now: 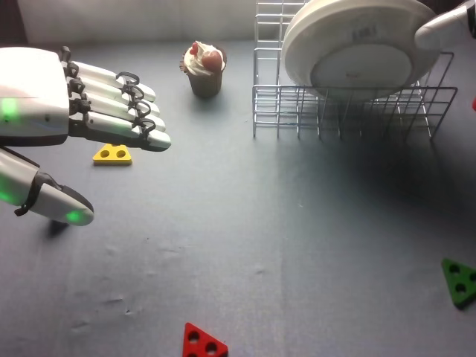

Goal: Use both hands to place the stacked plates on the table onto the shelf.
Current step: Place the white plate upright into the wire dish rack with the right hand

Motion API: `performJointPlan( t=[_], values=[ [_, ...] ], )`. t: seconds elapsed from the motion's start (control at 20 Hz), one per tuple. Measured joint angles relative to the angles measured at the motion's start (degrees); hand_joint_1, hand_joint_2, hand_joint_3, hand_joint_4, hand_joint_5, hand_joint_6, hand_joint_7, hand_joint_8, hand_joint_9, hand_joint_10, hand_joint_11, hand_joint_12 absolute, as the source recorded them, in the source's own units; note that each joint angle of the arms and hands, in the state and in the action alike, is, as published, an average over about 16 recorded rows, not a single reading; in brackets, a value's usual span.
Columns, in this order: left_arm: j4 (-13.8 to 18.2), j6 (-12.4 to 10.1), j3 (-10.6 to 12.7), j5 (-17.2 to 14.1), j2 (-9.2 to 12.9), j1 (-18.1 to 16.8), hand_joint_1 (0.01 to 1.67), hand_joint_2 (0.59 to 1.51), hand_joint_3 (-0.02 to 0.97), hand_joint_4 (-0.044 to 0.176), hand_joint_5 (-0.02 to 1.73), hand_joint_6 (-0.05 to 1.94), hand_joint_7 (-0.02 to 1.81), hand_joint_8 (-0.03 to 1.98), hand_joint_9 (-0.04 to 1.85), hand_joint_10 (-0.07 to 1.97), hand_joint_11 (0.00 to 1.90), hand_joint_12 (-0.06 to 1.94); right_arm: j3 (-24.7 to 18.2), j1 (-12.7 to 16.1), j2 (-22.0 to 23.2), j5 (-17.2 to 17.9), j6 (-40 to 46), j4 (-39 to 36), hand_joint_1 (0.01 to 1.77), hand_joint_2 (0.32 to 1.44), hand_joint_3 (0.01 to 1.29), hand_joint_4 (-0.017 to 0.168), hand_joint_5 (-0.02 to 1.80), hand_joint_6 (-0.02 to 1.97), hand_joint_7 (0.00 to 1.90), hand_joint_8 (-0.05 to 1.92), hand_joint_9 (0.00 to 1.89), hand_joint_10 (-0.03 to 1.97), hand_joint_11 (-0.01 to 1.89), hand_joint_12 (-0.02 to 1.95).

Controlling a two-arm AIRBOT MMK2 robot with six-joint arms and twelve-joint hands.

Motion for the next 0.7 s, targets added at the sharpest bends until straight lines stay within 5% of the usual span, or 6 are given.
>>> performJointPlan(
  t=[0.7],
  values=[
    [0.33, -0.14, -2.63, 2.37, -0.1, -2.06, 0.03, 1.145, -0.001, -0.001, 0.29, 0.01, 0.34, 0.0, 0.33, 0.01, 0.28, 0.02, 1.54, -1.97, -1.57, -0.33, 0.48, 4.59, 1.08, 1.0, 0.01, -0.004, 0.77, 0.17, 0.89, 0.03, 0.96, 0.01, 1.05, 0.01]
  ],
)
